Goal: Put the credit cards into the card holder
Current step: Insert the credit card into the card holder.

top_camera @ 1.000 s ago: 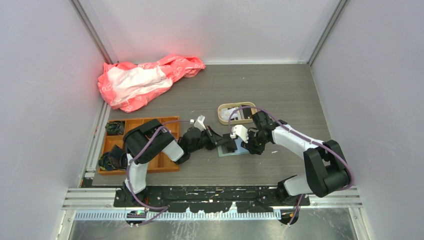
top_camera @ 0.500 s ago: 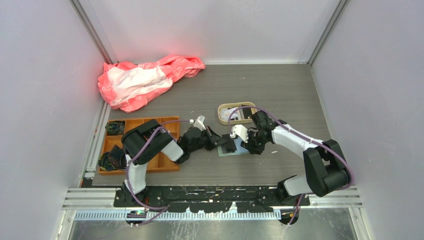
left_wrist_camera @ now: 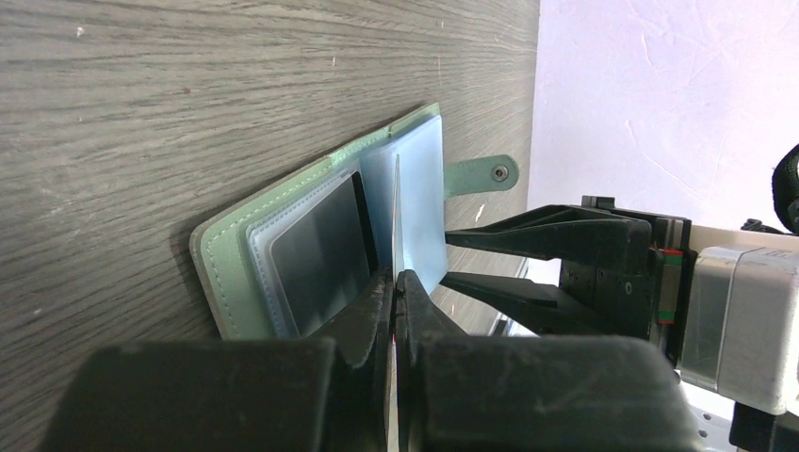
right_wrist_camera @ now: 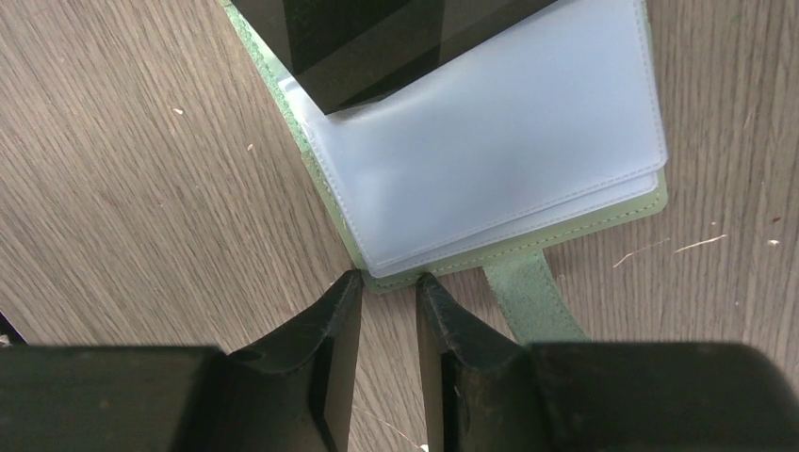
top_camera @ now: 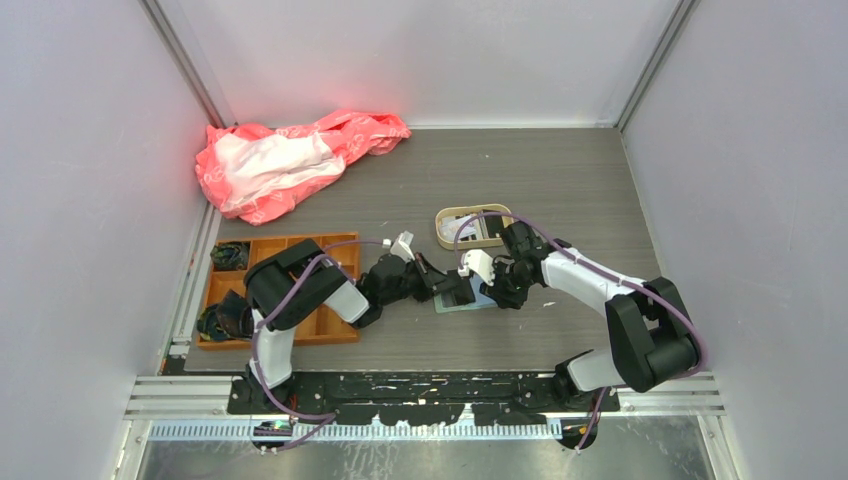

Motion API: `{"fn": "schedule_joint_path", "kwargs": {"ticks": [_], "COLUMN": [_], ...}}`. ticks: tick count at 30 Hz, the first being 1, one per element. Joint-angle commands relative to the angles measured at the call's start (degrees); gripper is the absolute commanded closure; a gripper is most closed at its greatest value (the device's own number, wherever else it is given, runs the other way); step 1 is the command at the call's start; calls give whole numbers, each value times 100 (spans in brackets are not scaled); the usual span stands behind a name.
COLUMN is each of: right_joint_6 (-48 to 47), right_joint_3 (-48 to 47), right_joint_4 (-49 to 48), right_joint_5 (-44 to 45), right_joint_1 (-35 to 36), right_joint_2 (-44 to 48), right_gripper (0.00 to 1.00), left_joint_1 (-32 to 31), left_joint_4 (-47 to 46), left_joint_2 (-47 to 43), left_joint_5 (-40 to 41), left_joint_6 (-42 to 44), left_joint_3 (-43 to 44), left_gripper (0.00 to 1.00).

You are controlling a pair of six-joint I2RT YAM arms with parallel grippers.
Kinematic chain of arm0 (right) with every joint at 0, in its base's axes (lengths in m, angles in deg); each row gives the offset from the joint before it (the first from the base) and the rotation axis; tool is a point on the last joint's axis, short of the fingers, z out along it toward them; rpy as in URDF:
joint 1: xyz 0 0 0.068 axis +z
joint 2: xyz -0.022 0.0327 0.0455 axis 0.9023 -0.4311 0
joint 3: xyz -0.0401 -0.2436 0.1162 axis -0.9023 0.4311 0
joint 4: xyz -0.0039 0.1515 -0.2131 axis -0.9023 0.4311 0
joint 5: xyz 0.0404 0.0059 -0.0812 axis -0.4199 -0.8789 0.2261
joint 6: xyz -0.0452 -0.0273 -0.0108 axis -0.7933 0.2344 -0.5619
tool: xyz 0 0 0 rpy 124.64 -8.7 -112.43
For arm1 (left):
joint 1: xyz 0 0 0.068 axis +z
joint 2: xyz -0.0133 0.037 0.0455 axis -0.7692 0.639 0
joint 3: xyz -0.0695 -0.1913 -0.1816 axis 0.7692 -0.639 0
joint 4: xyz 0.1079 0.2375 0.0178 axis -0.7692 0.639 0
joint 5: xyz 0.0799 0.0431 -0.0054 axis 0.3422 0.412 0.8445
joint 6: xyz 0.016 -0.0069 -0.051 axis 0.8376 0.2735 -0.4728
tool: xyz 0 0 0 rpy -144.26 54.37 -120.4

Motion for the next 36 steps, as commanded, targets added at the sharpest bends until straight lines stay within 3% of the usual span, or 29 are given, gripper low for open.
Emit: {"fn": "schedule_joint_path", "kwargs": {"ticks": [1, 36], "right_joint_6": [81, 117], "right_joint_3": [-175, -202], "right_joint_4": [-29, -38], "right_joint_5": [-108, -90], "right_joint_1": [67, 116], "right_joint_2": [-31, -92], "right_gripper": [67, 68], "left_joint_1": [-38, 6], "left_joint_4": [-244, -394], "left_joint_2": [106, 518], "left_joint_5": [10, -407], "left_joint_6": [-93, -719], "left_joint_3": [113, 239], "left_gripper": [100, 100]}}
